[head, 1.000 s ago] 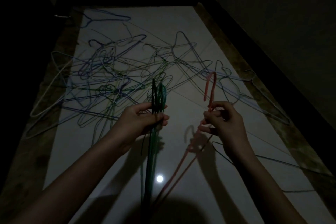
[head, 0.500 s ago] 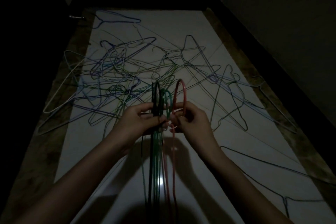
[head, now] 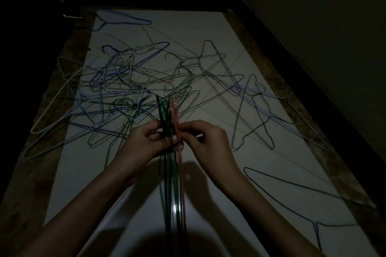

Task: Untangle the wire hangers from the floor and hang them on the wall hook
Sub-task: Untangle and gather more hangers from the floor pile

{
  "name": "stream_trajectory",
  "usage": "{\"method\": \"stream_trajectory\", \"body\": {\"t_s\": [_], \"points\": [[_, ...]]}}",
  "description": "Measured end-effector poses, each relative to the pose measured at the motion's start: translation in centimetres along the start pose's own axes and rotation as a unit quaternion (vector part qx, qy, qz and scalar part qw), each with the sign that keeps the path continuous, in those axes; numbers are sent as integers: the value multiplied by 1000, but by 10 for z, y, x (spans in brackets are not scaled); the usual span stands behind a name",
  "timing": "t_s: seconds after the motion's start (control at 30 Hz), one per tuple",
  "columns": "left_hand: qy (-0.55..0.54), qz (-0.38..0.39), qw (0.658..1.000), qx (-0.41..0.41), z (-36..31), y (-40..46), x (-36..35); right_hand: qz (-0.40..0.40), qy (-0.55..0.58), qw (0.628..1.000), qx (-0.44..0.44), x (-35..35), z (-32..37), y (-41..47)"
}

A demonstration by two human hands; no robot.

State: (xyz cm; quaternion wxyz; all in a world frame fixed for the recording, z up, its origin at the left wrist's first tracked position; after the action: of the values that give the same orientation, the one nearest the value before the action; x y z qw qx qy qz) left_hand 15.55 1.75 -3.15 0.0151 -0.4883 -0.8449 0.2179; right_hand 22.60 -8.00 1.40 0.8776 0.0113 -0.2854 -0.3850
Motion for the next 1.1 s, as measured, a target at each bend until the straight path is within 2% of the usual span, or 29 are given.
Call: {"method": "stream_trajectory", "body": {"t_s": [0.13, 0.2, 0.27, 0.4, 0.53, 0.63, 0.8, 0.93, 1.1], "points": [[31, -1, 999, -23, -7, -1, -2, -9, 39, 999, -21, 6, -12, 1], [50, -2, 998, -34, -10, 1, 0, -26, 71, 995, -64, 9, -26, 2], [67, -2, 997, -39, -14, 5, 3, -3, 111, 985, -129, 2, -43, 2], [103, 23, 994, -33, -18, 9, 2, 71, 279, 927, -241, -33, -57, 1], [105, 48, 993, -14, -18, 9, 2, 87, 443, 838, -305, -60, -56, 5], [109, 55, 993, -1, -13, 10, 7, 88, 510, 783, -346, -74, -56, 5], [110, 89, 990, 24, 0, 6, 5, 90, 550, 728, -400, -91, -49, 8], [83, 82, 993, 13, 2, 6, 17, 36, 556, 707, -435, -90, -58, 12], [59, 80, 994, 55, 14, 7, 34, 0, 583, 682, -442, -91, -57, 25]]}}
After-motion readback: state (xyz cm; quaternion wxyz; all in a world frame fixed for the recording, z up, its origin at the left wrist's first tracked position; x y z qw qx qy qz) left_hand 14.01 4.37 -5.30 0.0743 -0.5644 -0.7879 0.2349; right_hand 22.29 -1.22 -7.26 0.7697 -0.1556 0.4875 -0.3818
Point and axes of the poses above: each hand's wrist, its own y-axis towards the middle knuckle, its own x-axis out of the back of the hand, z = x × y, the point moved 10 cm from there along y, towards the middle knuckle, and after that the axes turned 7 degrees about x, right-handed, at the moved point
